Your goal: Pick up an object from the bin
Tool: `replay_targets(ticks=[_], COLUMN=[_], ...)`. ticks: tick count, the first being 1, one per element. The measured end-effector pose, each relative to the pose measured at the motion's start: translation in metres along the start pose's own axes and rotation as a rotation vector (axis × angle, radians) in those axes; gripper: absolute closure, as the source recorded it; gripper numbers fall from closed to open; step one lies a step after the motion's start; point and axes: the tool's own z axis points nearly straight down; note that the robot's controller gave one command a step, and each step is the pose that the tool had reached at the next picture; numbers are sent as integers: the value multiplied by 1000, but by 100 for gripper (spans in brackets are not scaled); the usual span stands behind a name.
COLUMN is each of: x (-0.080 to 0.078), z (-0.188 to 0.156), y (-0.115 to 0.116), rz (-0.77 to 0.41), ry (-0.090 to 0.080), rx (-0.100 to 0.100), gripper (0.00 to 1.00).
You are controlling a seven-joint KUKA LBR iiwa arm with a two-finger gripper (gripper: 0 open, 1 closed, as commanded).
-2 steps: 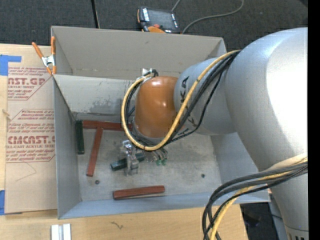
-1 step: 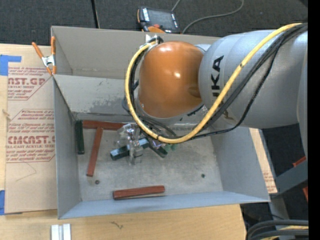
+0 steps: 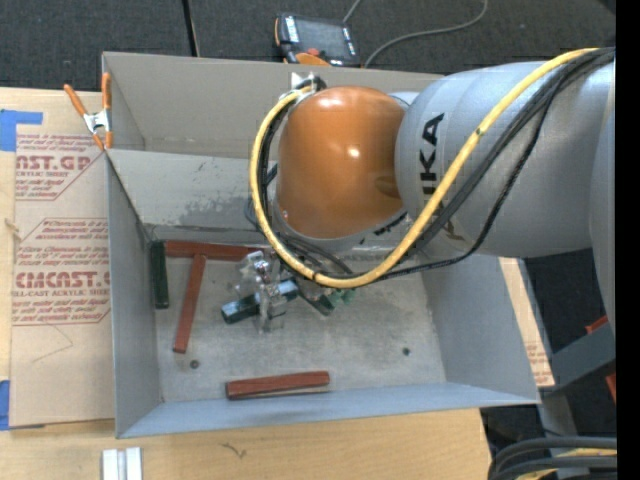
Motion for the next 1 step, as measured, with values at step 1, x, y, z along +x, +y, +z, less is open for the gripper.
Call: replay_targets(ticks=[1], x=[-8], z=[6], y=[11], rz=[-72], ry=[0], rx=[0], gripper=[100])
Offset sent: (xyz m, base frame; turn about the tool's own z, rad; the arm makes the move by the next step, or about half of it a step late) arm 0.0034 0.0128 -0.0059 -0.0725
